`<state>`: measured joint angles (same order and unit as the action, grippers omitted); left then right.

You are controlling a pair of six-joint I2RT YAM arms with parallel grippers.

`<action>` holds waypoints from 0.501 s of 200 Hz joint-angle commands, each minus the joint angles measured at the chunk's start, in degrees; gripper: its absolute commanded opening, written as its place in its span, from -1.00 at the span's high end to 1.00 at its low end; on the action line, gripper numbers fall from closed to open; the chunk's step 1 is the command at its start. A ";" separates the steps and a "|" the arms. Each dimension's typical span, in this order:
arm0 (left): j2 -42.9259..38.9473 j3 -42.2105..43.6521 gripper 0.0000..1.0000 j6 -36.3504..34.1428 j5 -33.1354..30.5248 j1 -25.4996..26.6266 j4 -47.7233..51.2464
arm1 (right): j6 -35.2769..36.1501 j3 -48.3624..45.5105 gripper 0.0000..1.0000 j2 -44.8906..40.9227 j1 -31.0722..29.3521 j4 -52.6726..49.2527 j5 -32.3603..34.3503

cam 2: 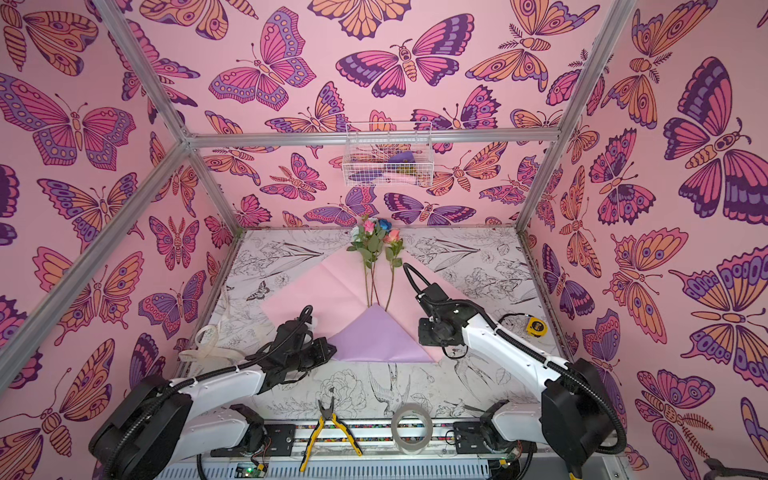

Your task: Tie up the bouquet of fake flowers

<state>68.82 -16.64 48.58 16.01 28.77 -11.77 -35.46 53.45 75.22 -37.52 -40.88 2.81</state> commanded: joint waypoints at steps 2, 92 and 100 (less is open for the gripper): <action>-1.95 -1.39 0.96 1.24 2.68 0.00 1.93 | 1.37 3.41 0.65 4.01 -5.53 1.59 -1.10; 0.11 -5.32 0.94 3.98 3.23 7.91 1.94 | -1.10 10.28 0.73 23.60 -10.30 15.01 -12.50; 1.28 -5.27 0.94 4.06 3.32 8.16 1.58 | -1.02 10.57 0.73 24.38 -10.30 14.93 -12.60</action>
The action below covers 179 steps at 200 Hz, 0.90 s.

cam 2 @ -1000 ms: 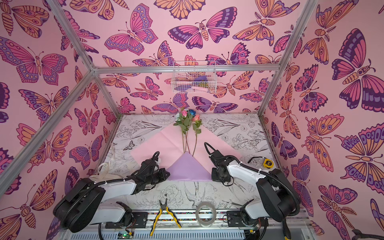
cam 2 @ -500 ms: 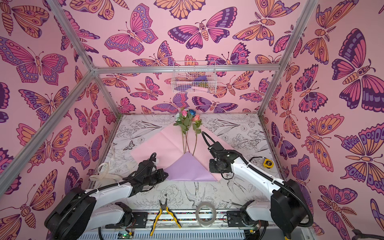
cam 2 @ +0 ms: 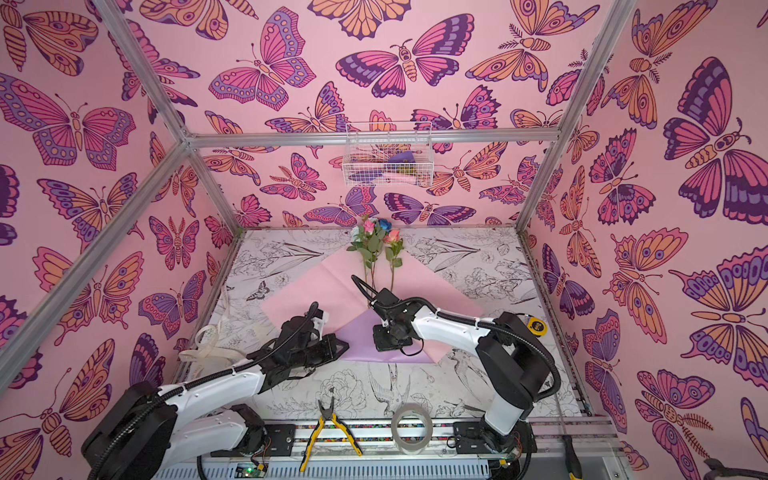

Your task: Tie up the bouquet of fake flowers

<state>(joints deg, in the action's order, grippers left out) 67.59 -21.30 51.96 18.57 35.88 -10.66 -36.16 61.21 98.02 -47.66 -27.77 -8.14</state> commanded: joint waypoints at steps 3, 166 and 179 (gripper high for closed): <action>3.02 -0.62 0.94 0.68 0.81 1.15 0.26 | -0.31 2.86 0.74 1.81 -0.15 1.84 -1.73; -1.85 7.98 0.98 10.53 -14.46 0.32 10.41 | -2.24 -0.61 0.78 7.85 0.91 4.52 -2.80; -4.22 8.56 0.97 11.50 -16.56 -0.01 12.97 | -2.34 -0.89 0.79 7.83 0.99 4.79 -2.92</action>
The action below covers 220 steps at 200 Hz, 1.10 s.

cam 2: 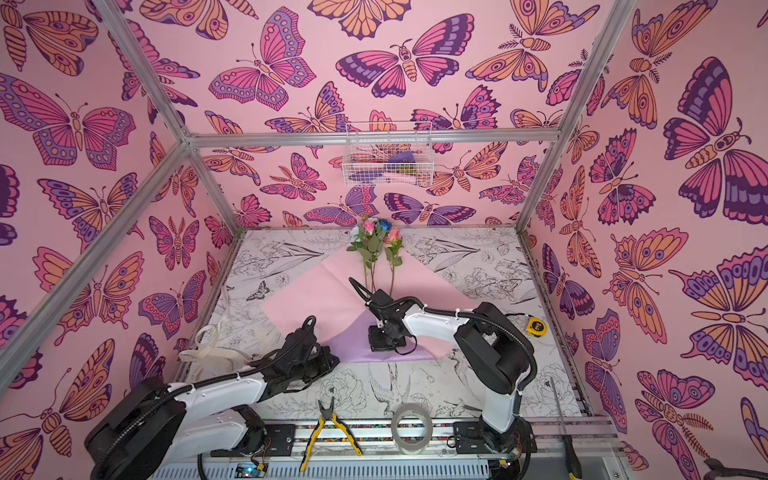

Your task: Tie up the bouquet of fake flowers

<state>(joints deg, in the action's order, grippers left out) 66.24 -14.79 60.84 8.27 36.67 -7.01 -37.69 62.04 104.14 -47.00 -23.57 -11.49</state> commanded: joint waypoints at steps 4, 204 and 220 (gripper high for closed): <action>-3.62 2.26 0.97 2.89 -6.76 -1.09 10.18 | -0.82 -1.75 0.79 1.69 0.34 0.63 0.39; -19.54 -0.31 -0.49 4.36 0.17 -16.69 23.37 | -0.19 -1.69 0.78 1.34 0.51 1.25 -2.87; -18.31 0.58 -0.49 5.10 0.25 -16.04 20.50 | -0.36 -1.50 0.78 1.42 0.47 1.34 -3.27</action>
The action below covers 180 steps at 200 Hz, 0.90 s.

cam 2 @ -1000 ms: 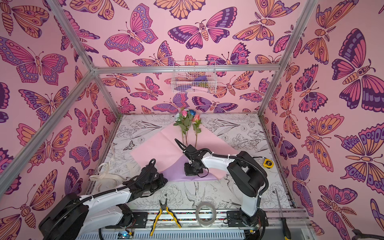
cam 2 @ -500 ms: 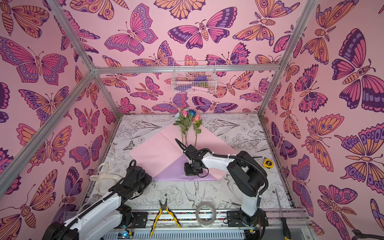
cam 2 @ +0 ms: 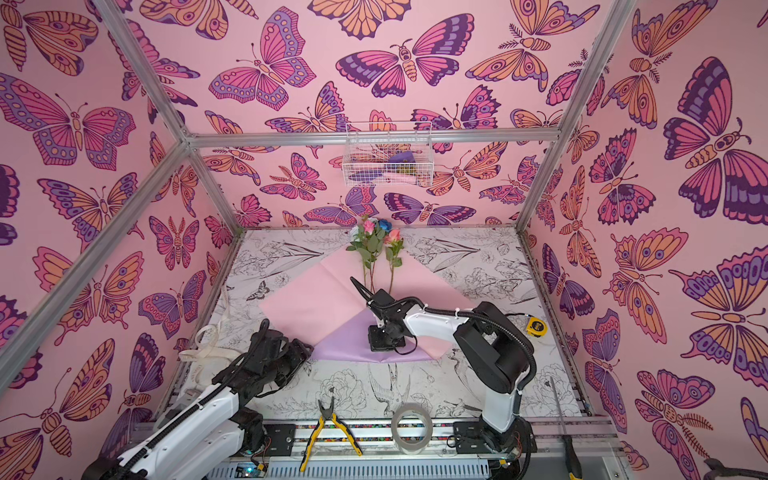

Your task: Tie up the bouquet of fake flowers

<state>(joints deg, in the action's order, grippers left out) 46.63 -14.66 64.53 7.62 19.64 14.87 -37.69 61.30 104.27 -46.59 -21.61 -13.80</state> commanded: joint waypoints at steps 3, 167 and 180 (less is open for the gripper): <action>1.51 0.64 -0.49 1.57 0.95 1.13 -1.95 | -0.36 -0.74 0.78 1.14 0.09 -0.59 -1.04; 2.92 6.30 0.00 2.97 -9.55 7.38 -17.30 | -1.37 2.55 0.72 -4.24 -0.46 0.26 -5.94; 2.10 6.61 0.01 2.55 -10.78 8.18 -17.32 | -1.66 2.72 0.72 -4.07 -0.79 1.11 -7.09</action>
<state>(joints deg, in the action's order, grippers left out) 50.26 -9.56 67.59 0.84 26.61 -1.80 -38.06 62.41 101.32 -46.65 -21.67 -18.41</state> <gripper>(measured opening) 0.498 0.138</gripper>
